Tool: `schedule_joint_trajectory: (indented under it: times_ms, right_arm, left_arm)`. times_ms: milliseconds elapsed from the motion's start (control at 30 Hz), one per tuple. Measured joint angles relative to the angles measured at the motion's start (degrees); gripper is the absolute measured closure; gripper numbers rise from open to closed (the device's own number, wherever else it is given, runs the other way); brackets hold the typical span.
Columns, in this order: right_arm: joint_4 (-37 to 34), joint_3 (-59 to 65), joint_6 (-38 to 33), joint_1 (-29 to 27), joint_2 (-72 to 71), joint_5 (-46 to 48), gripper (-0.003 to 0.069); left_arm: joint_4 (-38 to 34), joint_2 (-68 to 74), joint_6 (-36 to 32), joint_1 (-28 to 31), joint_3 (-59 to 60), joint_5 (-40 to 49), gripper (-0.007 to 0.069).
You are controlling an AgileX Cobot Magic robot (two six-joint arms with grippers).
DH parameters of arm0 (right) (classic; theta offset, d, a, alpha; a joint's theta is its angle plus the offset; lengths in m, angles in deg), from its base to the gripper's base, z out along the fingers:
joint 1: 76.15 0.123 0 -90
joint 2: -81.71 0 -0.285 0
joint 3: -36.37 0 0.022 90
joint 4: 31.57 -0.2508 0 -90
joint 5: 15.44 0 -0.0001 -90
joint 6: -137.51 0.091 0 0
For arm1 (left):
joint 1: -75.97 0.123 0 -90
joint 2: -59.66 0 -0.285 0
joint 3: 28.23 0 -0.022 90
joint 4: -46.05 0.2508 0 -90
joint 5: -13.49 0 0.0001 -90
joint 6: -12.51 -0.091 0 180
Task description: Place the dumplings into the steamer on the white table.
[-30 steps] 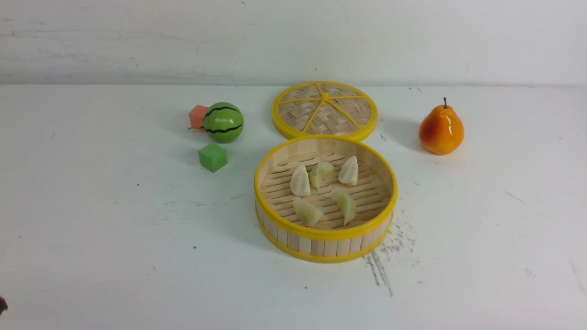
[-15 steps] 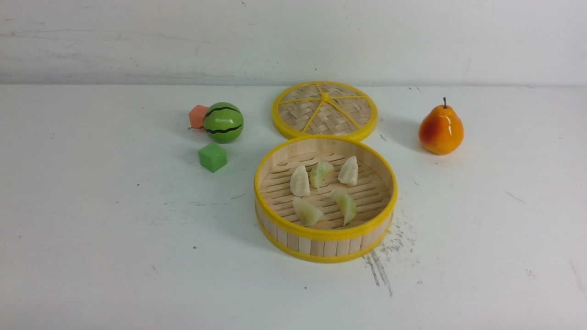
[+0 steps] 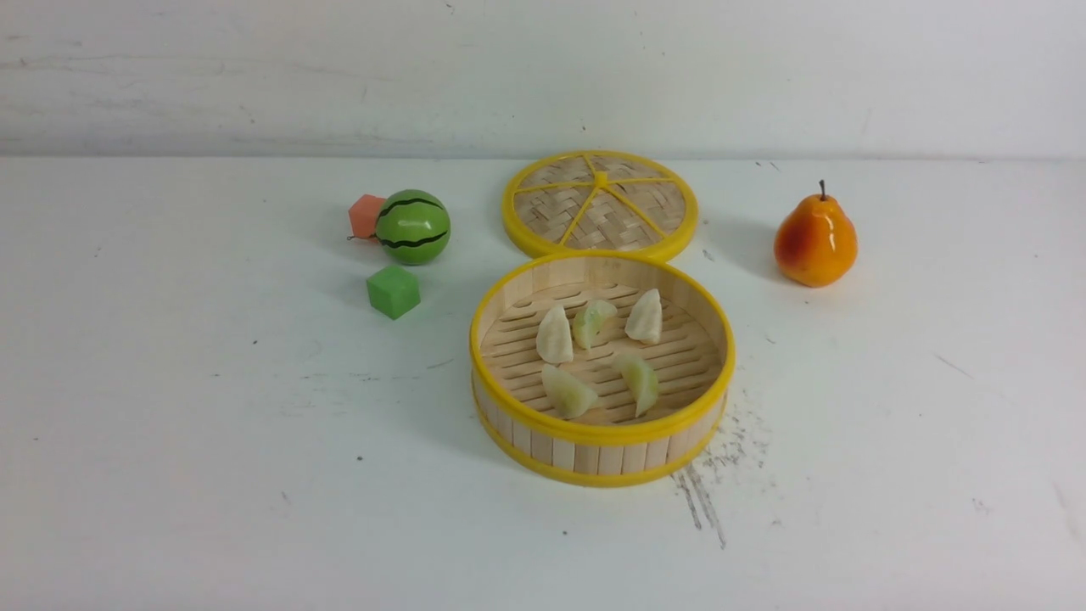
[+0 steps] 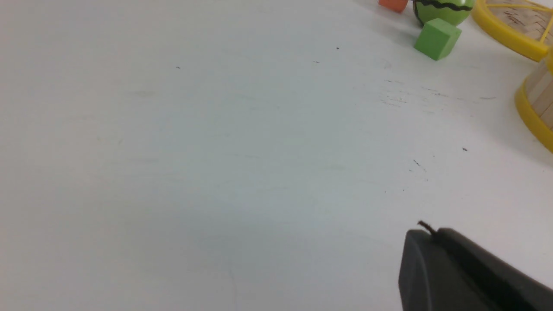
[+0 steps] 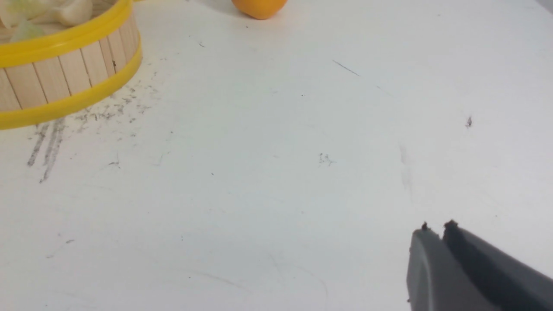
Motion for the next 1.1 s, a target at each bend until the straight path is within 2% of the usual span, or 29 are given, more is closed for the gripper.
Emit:
schedule_joint_trajectory:
  times_ms: [1100]
  right_arm:
    - [0.0, 0.0, 0.0, 0.0, 0.0, 0.0, 0.0563]
  left_arm:
    - [0.0, 0.0, 0.0, 0.0, 0.0, 0.0, 0.0638]
